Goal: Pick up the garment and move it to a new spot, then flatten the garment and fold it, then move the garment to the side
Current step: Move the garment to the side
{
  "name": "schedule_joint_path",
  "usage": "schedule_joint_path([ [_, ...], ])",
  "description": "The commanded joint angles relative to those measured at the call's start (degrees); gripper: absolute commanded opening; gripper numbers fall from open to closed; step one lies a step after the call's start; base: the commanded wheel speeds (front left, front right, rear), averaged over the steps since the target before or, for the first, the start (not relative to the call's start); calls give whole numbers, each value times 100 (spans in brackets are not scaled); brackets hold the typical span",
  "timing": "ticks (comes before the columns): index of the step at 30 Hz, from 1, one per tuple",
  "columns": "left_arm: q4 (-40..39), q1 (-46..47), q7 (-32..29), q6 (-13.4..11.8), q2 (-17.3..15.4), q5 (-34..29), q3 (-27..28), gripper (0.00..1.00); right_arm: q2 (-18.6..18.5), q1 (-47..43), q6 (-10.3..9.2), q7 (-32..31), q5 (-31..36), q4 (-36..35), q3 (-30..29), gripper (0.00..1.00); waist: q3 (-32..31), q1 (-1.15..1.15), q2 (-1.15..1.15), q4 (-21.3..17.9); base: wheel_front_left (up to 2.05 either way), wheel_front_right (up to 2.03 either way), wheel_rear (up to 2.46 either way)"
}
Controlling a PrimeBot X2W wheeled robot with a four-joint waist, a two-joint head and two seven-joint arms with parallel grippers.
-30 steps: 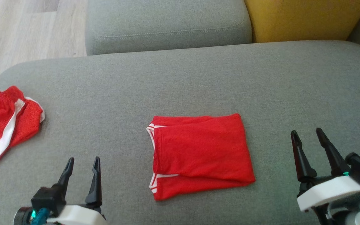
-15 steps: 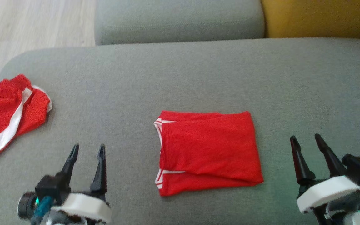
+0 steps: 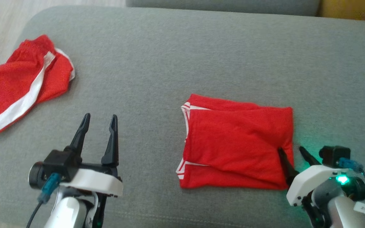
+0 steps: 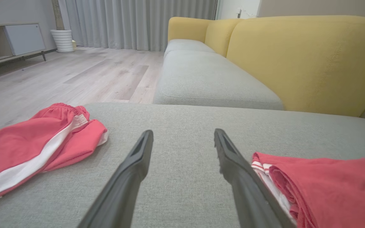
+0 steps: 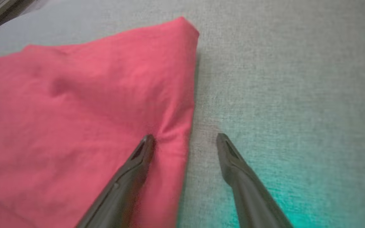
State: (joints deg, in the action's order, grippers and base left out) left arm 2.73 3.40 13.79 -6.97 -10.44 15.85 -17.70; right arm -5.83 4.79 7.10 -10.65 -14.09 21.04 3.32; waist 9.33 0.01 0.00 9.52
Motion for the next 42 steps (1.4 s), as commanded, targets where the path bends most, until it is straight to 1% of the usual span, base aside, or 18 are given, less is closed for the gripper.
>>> schedule_joint_path([
  [1,-118,316,70,39,-32,-37,204,100,48,176,39,-107,18,-45,101,100,93,-1,0,136,0,0,0],
  [3,-82,357,86,59,-1,-43,200,100,85,169,39,-244,25,55,80,100,106,-1,0,180,0,0,0],
  [4,-69,372,93,65,12,-46,203,100,107,162,39,-298,-1,70,87,61,113,-1,0,190,0,0,0],
  [5,-60,386,98,70,21,-49,211,100,122,155,39,-356,-18,70,106,17,122,-1,0,191,0,0,0],
  [6,-57,398,103,73,29,-53,222,100,130,161,39,-366,-12,42,126,0,136,-1,0,185,0,0,0],
  [9,-64,426,112,89,45,-69,251,100,124,210,39,-355,-2,-87,184,0,178,-1,0,107,0,0,0],
  [13,-93,404,117,118,40,-99,280,100,65,329,39,-263,6,-329,292,0,220,-1,0,-139,0,0,0],
  [17,-189,383,119,104,33,-137,359,100,-85,546,39,-212,-11,-539,474,0,285,-1,0,-570,0,0,0],
  [18,-236,392,119,119,27,-152,385,100,-181,673,39,-163,-26,-622,517,0,330,-1,0,-808,0,0,0],
  [20,-288,404,119,135,12,-175,404,100,-291,811,39,-156,-26,-648,487,0,383,-1,0,-1057,0,0,0],
  [25,-382,503,120,182,-47,-235,425,100,-653,1278,39,-75,-19,-577,211,0,576,-1,0,-1599,0,0,0],
  [26,-382,503,120,182,-47,-235,425,100,-653,1278,39,-75,-19,-577,211,0,576,-1,0,-1599,0,0,0],
  [30,-415,660,120,235,-82,-278,397,100,-986,1711,39,-60,3,-341,-206,0,788,-1,0,-1880,0,0,0],
  [35,-452,882,120,293,-130,-343,337,100,-1348,2228,39,-32,-2,-113,-631,0,1100,-1,0,-2098,0,0,0],
  [42,-551,1294,43,422,-220,-451,198,100,-1585,2842,39,20,-39,179,-949,0,1609,-1,0,-2363,0,0,0],
])
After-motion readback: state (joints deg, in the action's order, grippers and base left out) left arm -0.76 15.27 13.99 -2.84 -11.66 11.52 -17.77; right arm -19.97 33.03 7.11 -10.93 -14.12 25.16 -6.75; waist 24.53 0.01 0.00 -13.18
